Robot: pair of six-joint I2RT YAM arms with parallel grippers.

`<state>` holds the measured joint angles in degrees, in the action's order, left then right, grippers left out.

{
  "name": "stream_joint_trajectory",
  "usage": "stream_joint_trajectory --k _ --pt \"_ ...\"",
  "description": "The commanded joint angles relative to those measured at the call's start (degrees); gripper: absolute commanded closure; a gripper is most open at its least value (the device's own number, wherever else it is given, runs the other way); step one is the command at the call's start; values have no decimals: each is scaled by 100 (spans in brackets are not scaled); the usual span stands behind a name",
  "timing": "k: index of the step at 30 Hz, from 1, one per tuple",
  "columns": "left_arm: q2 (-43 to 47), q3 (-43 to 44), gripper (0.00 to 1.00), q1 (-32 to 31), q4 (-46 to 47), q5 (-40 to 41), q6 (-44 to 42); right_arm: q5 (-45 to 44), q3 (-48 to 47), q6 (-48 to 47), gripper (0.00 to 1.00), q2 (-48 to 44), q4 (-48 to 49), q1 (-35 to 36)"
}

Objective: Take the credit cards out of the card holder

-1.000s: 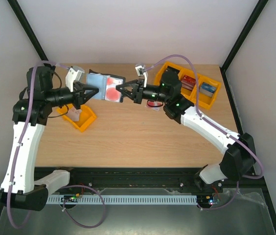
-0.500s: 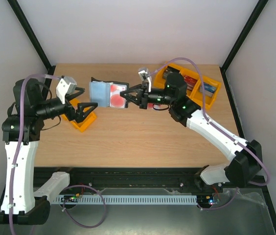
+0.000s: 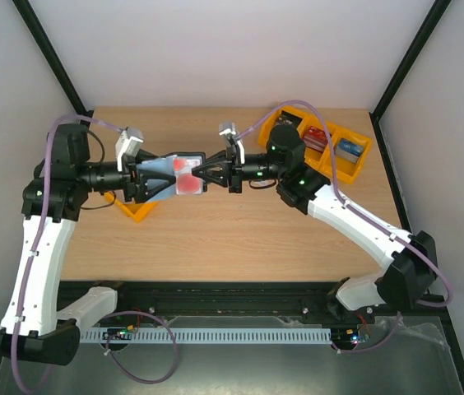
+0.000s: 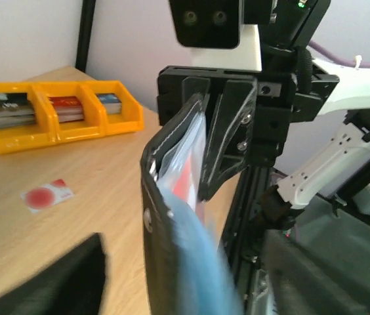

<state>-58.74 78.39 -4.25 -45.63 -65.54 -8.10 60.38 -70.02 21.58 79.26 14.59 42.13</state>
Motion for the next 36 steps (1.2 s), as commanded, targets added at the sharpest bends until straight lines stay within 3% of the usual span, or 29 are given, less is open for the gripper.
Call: stream_joint_trajectory --k 1,2,3,4,9,12,24,29,36 --pt "-170 -59 62 -200 -88 -21 -128 304 -311 -177 98 125 213 63" --pt "-192 -44 83 -212 -163 -48 -195 320 -327 -211 98 139 208 67" --pt "-205 -29 96 -216 -218 -48 -231 320 -353 -287 97 148 155 67" --pt "-214 -1 97 -216 -331 -44 -364 329 -402 -392 95 150 16 62" --pt "-342 278 98 -255 -1109 -178 -1032 253 -559 -1039 63 85 -710 -26" --pt "-532 639 98 -276 -1363 -183 -1208 -61 -394 -1313 52 -40 -1018 -172" --pt "-686 1229 98 -296 -2237 -91 -2209 -858 -264 -2654 34 -218 -2175 -285" --pt "-731 1334 98 -272 -2248 -115 -2258 -897 103 -2501 29 -423 -1676 -284" --pt "-730 1208 98 -219 -2096 -156 -2111 -260 239 -1770 24 -435 -772 -206"
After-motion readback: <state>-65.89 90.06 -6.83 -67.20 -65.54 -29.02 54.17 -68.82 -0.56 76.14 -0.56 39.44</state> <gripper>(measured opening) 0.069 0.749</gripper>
